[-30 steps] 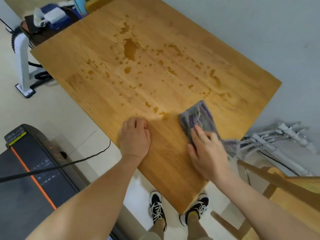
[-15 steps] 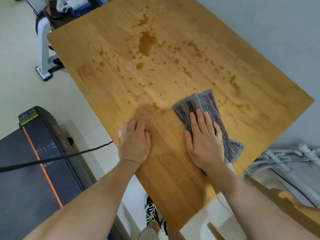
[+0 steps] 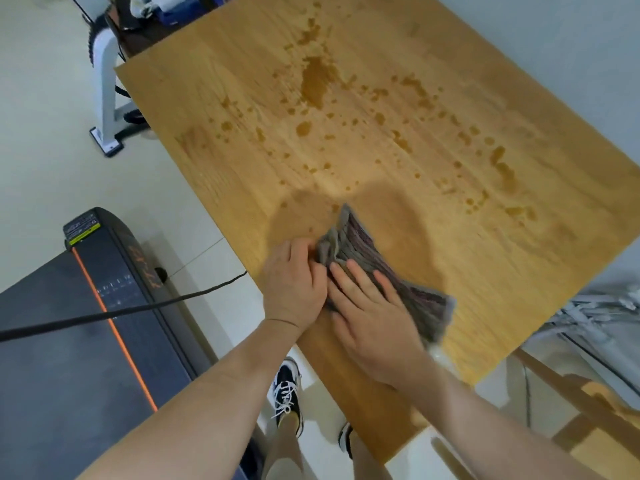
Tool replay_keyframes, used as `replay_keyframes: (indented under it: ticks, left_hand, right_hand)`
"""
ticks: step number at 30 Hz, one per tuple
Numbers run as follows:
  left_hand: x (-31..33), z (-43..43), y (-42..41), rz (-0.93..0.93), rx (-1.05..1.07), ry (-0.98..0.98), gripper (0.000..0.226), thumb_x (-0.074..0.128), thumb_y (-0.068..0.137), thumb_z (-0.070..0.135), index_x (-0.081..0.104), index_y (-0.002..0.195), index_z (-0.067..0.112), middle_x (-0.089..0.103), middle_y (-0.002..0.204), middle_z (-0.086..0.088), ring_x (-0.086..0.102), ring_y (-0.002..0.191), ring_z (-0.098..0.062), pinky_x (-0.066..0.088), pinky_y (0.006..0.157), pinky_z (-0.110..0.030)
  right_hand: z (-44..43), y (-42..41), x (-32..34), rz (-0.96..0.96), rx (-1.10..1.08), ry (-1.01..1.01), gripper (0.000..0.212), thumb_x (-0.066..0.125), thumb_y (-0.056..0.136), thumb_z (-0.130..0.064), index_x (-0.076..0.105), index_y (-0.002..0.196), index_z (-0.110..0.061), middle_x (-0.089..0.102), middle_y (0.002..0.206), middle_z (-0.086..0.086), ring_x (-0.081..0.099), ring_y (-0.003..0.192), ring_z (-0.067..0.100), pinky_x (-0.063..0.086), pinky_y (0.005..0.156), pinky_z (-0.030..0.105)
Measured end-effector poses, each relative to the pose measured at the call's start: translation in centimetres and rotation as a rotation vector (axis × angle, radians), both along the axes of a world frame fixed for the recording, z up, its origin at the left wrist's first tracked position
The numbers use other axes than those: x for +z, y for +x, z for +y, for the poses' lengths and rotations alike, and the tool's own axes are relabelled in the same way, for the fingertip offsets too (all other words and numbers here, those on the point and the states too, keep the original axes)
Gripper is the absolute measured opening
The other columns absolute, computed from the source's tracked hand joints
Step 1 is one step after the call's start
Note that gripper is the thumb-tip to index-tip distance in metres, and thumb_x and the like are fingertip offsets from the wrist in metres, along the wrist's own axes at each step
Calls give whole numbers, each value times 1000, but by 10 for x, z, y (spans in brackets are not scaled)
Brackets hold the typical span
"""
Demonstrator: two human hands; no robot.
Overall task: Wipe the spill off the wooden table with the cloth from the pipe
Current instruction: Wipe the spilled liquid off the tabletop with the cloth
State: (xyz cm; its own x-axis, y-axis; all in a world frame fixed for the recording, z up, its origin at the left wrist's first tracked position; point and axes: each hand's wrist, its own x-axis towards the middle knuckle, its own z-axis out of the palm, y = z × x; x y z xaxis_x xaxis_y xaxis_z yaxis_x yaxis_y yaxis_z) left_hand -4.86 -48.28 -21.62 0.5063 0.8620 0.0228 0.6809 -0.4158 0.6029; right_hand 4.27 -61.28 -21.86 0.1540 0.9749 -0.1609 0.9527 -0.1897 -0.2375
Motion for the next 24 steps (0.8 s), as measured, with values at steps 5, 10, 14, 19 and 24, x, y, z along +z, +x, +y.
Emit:
replay_keyframes:
  ticks: [5,10,14,19,24]
  left_hand:
    - [-3,24,-18,68,-143,99,28,40,81,20,59,98,9,57,93,-11,51,82,-29,42,73,-41]
    - [-7,28,-17,8,290,67,27,36,79,12,60,93,10,56,94,-15,51,89,-35,30,74,-38]
    - [-7,30,-21,-41,304,52,29,41,79,7,61,99,10,55,98,-16,50,94,-36,32,77,-41]
    - [-11,76,-24,37,156,148,24,48,87,16,62,106,12,57,109,-13,51,100,-33,38,84,-42]
    - [-22,108,-24,214,-1,226,51,29,97,30,39,143,11,38,151,-9,32,138,-31,19,115,-43]
  right_hand:
    - [-68,-14,7,-4,51,25,49,37,101,-40,39,149,-28,31,158,-3,23,148,24,25,115,51]
    - [42,-46,4,-43,-141,-3,53,27,102,-42,36,151,-22,29,159,-2,20,149,20,19,117,48]
    - [35,-49,2,-59,-137,3,53,26,103,-39,32,152,-21,25,161,-2,17,149,19,19,118,47]
    - [-36,-45,5,-82,-2,-58,55,35,99,-41,30,153,-28,28,160,-4,15,150,20,20,116,50]
    - [68,-54,-1,-55,-181,-4,52,29,102,-41,38,150,-22,29,159,-2,20,149,20,19,117,48]
